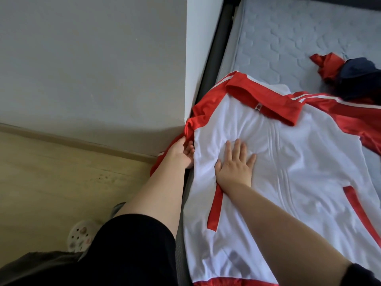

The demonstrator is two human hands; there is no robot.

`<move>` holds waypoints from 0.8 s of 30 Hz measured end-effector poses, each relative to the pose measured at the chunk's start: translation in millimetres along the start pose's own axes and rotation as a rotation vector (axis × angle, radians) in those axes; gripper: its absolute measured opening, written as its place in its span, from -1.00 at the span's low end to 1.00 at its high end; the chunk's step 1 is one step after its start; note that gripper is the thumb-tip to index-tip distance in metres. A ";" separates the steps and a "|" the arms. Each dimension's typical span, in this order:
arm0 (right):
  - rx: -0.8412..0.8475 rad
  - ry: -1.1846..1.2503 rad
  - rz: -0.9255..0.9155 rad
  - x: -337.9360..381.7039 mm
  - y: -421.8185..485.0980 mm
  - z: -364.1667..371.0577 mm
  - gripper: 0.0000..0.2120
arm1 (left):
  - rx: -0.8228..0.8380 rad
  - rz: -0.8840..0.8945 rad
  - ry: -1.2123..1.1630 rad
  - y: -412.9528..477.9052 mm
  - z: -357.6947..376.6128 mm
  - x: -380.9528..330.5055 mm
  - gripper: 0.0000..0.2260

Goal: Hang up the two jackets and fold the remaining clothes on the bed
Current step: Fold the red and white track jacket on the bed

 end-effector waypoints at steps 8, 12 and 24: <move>-0.025 -0.017 -0.014 -0.4 1.3 0.4 -0.34 | 0.016 0.055 -0.476 -8.2 -7.2 -11.6 -0.78; -0.051 0.032 -0.016 -1.9 -0.1 -0.9 -0.35 | 0.164 0.095 -0.854 -16.9 -18.4 -33.4 -0.80; -0.051 0.045 -0.015 -1.9 0.5 -1.6 -0.36 | 0.098 0.135 -0.616 -22.1 -22.6 -70.5 -0.77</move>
Point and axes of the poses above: each hand's wrist, its own y-axis towards the middle knuckle, its own z-axis out of the palm, x = y × z, the point moved 5 cm from there along y, towards the middle knuckle, and after that the axes turned 9 degrees about -y, right-handed, at the moved point
